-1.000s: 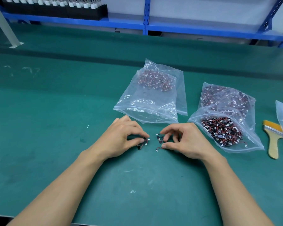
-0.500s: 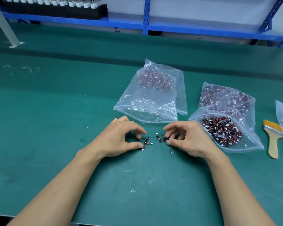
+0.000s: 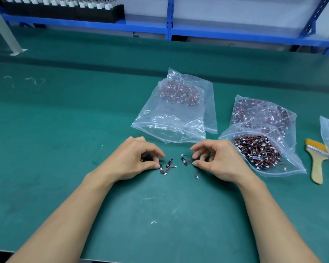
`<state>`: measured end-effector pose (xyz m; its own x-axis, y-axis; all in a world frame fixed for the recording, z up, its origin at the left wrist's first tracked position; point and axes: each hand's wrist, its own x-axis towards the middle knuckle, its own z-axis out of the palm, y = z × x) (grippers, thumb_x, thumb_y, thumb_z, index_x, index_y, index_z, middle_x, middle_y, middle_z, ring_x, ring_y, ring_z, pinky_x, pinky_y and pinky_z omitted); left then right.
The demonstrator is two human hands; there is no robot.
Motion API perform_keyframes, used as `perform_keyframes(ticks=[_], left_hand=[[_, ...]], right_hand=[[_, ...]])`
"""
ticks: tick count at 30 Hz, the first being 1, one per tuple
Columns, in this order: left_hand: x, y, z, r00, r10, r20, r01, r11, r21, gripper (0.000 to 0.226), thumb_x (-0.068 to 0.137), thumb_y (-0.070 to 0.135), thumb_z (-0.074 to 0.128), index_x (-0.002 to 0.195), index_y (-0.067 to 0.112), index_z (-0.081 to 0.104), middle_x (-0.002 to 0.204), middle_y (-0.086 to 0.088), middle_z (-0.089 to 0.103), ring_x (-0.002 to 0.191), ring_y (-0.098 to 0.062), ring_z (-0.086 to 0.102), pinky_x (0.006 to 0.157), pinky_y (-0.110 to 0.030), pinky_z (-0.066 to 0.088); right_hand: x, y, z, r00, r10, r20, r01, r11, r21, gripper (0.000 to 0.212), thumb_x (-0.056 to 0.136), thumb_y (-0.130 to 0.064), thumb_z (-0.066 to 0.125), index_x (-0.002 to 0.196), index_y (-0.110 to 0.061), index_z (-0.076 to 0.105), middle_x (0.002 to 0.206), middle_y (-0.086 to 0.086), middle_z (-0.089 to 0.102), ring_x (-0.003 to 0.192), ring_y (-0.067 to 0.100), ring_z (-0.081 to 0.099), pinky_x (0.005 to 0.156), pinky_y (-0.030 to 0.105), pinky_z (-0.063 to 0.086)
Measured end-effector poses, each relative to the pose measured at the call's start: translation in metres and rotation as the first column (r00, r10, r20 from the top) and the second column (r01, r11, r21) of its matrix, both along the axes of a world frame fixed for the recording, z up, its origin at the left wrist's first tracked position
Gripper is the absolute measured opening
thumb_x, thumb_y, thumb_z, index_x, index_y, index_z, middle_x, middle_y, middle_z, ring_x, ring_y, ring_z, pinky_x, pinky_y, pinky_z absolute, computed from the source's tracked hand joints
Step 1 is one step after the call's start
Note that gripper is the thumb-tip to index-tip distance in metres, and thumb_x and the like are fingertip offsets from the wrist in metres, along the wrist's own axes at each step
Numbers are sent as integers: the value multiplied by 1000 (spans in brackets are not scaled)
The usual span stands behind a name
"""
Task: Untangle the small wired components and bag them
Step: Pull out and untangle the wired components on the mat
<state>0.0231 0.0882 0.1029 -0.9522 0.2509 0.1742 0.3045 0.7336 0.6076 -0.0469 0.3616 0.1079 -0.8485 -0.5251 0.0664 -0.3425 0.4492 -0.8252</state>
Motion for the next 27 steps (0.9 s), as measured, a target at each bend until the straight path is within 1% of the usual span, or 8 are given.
perform_keyframes(ticks=[3, 6, 10, 15, 18, 22, 24, 27], left_hand=[[1, 3, 0, 999, 16, -45, -16, 1000, 5, 23, 79, 40, 83, 100, 38, 73, 88, 29, 68, 93, -9, 52, 82, -20, 36], [1, 9, -1, 999, -24, -24, 24, 1000, -9, 27, 74, 49, 83, 98, 39, 73, 88, 26, 67, 96, -7, 50, 86, -25, 39], [0, 3, 1, 1000, -16, -19, 16, 1000, -15, 19, 75, 43, 85, 92, 41, 75, 86, 25, 66, 93, -6, 49, 85, -30, 42], [0, -3, 3, 1000, -3, -5, 3, 1000, 13, 22, 75, 33, 87, 94, 39, 76, 83, 28, 67, 90, -8, 51, 78, -24, 44], [0, -6, 4, 1000, 6, -7, -6, 999, 45, 24, 76, 30, 86, 96, 39, 75, 85, 26, 69, 91, -12, 53, 75, -25, 48], [1, -12, 4, 991, 85, -102, -74, 992, 101, 27, 83, 21, 81, 96, 42, 72, 91, 26, 69, 86, -13, 55, 73, -14, 43], [1, -14, 3, 974, 157, -163, -139, 983, 119, 25, 87, 12, 76, 98, 35, 75, 92, 28, 67, 82, -12, 56, 72, -9, 39], [0, -15, 1, 950, 226, -215, -194, 968, 161, 27, 91, 4, 69, 103, 28, 75, 94, 24, 70, 85, -14, 60, 72, -11, 38]], right_hand=[[1, -1, 1, 997, -46, -62, 45, 999, -22, 26, 78, -2, 79, 89, -24, 75, 75, -11, 73, 57, 6, 58, 59, 11, 44], [0, -1, 1, 985, -123, -124, 116, 991, -64, 22, 81, -7, 76, 85, -29, 75, 71, -15, 70, 53, 9, 58, 58, 15, 46], [-1, -3, 0, 958, -219, -182, 197, 971, -131, 26, 84, -8, 75, 79, -34, 73, 69, -17, 67, 51, 22, 58, 57, 20, 48], [-4, -4, -5, 927, -297, -229, 258, 948, -185, 22, 84, -8, 75, 84, -29, 73, 69, -18, 66, 47, 8, 43, 55, 13, 40], [-4, -6, -5, 912, -297, -282, 254, 951, -178, 19, 83, -10, 77, 88, -27, 73, 71, -14, 65, 46, 11, 41, 55, 13, 37], [-5, -6, -5, 883, -284, -373, 254, 959, -128, 16, 80, -13, 81, 87, -27, 76, 86, -12, 58, 48, 12, 41, 61, 16, 37], [-6, -6, -7, 897, -257, -359, 232, 966, -111, 15, 80, -14, 81, 85, -28, 77, 100, -10, 55, 47, 11, 39, 61, 14, 36], [-6, -6, -12, 900, -211, -380, 205, 977, -58, 16, 81, -16, 80, 89, -29, 78, 118, -10, 53, 48, 9, 41, 62, 11, 35]])
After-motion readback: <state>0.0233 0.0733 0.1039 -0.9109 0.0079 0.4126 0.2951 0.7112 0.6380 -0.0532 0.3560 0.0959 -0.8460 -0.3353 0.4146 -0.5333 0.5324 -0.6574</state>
